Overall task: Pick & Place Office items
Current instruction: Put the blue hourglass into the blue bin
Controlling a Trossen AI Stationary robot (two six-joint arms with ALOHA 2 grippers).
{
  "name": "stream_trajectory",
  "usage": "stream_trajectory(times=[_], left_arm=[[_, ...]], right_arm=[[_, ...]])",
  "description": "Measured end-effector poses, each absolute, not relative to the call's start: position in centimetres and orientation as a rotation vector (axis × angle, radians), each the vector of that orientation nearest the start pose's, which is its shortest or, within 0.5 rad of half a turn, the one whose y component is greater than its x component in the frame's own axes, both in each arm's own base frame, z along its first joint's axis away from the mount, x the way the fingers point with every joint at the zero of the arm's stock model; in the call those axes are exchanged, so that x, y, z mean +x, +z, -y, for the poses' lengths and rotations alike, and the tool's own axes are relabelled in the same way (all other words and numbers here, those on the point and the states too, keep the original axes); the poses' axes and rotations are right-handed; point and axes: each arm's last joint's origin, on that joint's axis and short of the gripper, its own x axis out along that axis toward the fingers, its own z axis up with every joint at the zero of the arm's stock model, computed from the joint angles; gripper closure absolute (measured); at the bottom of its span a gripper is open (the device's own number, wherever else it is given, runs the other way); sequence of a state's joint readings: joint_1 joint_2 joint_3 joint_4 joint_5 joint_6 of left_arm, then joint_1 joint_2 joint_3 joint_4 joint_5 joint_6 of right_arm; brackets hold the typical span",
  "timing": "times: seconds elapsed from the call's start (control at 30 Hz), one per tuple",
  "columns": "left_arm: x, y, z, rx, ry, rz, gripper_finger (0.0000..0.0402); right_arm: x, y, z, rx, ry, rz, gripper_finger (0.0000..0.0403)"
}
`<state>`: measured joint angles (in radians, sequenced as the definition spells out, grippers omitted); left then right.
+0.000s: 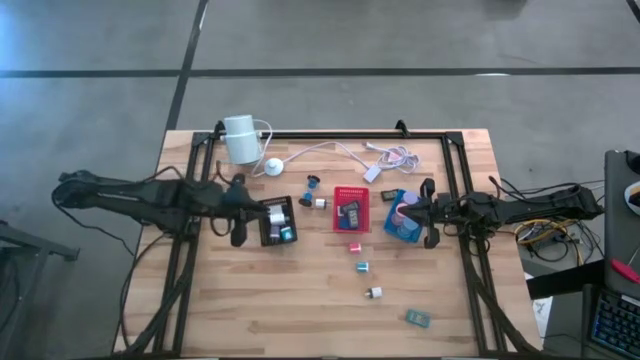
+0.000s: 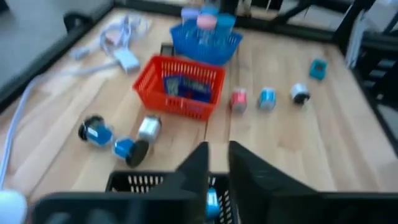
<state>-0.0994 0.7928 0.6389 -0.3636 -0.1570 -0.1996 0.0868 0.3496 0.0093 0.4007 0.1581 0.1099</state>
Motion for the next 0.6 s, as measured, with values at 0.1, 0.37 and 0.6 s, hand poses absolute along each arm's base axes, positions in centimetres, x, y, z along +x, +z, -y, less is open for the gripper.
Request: stream_trajectory(times=[0.1, 0.37, 0.6], left_arm=[[16.2, 26.3, 1.1, -0.113, 0.099, -0.407, 0.0392], [15.1, 23.2, 0.9, -0.047, 0.110, -0.271, 0.0398], [14.1, 19.7, 0.8, -0.029, 0.114, -0.123, 0.0396]], right_arm=[[11.9, 17.5, -0.6, 0.118, -0.068, 0.064, 0.0394], [11.9, 17.5, -0.6, 0.120, -0.068, 0.066, 0.0394], [11.9, 17.5, -0.6, 0.120, -0.068, 0.064, 0.0394]])
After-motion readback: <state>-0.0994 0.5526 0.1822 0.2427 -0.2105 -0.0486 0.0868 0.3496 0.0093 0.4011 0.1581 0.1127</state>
